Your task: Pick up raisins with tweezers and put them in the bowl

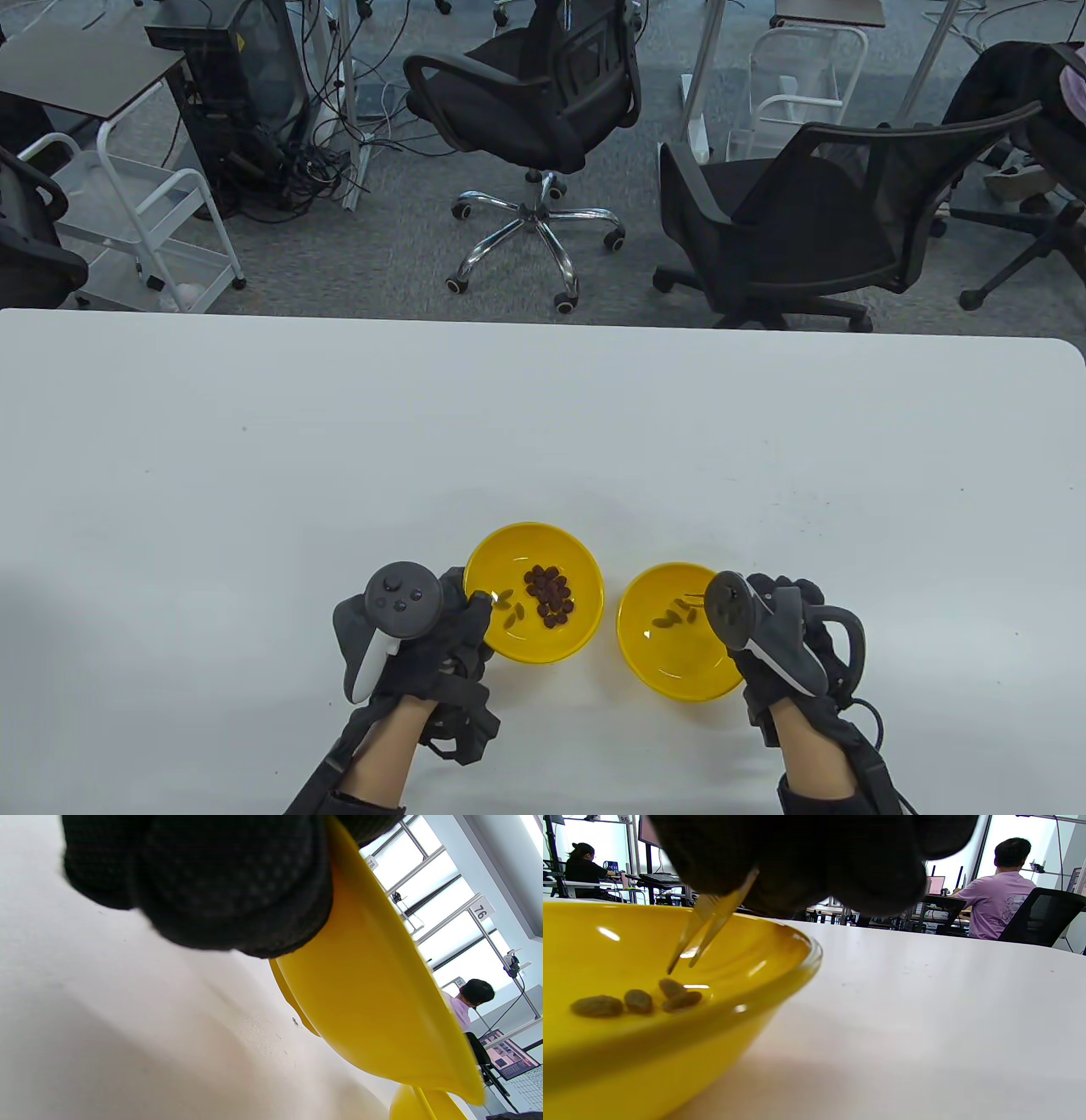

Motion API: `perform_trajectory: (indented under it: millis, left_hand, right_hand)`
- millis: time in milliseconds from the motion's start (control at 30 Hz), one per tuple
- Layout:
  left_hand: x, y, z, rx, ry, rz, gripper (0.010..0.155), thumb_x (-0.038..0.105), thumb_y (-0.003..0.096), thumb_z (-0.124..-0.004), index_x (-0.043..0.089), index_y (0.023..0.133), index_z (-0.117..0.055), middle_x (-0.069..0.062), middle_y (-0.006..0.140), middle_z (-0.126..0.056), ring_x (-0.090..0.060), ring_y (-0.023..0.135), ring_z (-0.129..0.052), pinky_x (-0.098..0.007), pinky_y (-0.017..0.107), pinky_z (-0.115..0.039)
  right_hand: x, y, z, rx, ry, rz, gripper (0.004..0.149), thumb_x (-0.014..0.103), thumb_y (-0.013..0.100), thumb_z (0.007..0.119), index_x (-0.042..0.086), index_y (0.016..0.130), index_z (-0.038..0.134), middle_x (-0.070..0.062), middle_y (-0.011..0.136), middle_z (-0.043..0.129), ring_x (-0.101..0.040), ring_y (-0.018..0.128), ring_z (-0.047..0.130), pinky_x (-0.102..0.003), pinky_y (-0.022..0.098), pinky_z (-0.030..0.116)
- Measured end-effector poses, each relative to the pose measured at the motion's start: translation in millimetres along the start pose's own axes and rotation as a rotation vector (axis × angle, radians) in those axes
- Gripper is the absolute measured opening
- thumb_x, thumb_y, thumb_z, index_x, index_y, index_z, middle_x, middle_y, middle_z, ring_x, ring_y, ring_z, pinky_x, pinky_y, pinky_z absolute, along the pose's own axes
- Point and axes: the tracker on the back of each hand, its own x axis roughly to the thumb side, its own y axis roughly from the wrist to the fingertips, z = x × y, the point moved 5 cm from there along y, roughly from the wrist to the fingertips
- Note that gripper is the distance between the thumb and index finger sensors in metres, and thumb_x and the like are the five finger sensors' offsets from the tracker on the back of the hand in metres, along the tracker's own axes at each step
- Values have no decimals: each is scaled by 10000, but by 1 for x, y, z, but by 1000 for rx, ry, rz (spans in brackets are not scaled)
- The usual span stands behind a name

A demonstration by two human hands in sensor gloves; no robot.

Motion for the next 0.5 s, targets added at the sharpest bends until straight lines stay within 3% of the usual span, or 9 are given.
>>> perform_trajectory:
  millis: [167, 300, 400, 500]
  left_hand:
    - [0, 0, 0, 1, 0, -2, 597, 343, 544, -650, -82, 960, -594, -57, 394, -1031, -61, 153, -1027, -388, 342, -902]
    - [0, 0, 0, 2, -2, -3, 598, 343, 545, -650, -82, 961, -593, -58, 394, -1031, -62, 153, -1027, -387, 342, -902]
    - [1, 0, 0, 1, -2, -6, 597, 343, 545, -650, -82, 960, -594, -56, 394, -1031, -60, 153, -1027, -387, 343, -902]
    - [1, 0, 0, 0, -2, -12, 597, 343, 545, -650, -81, 961, -594, -57, 394, -1031, -61, 153, -1027, -388, 343, -901]
  right_hand:
    - [-4, -3, -10, -36, 46, 5, 473, 360, 412, 804, 151, 818, 924, -23, 591, 913, -178, 427, 949, -557, 634, 635]
    - [-1, -10, -25, -128, 171, -30, 478, 370, 420, 787, 152, 827, 912, -15, 591, 910, -166, 420, 950, -552, 624, 647]
    - [12, -17, -34, -199, 311, -81, 481, 361, 426, 777, 140, 835, 903, -21, 590, 908, -166, 416, 949, -555, 614, 651]
    - [32, -24, -39, -219, 333, -145, 482, 354, 430, 771, 136, 842, 897, -24, 596, 906, -171, 421, 948, -557, 615, 648]
